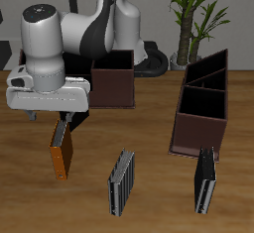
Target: Place the orange book into the left desk caddy's right compartment
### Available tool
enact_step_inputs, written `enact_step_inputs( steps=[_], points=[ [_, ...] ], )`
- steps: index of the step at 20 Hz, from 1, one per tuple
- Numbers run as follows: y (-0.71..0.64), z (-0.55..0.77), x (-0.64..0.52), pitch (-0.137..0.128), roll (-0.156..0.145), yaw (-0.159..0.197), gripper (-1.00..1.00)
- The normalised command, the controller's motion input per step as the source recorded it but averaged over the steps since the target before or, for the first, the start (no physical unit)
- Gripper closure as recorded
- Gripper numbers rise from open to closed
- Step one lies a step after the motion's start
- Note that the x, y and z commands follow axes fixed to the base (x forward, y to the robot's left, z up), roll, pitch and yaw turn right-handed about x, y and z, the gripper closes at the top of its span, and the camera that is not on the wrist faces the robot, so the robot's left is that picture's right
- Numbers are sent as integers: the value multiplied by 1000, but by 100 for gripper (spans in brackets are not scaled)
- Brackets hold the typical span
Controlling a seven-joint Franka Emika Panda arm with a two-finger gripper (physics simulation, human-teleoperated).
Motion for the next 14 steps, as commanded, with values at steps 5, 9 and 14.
enact_step_inputs(
  steps=[5,9,14],
  points=[
    [36,-139,77,-4,-3,11,-100],
    [76,-268,77,15,9,-13,-100],
    [12,-237,23,12,-11,-4,-100]
  ],
)
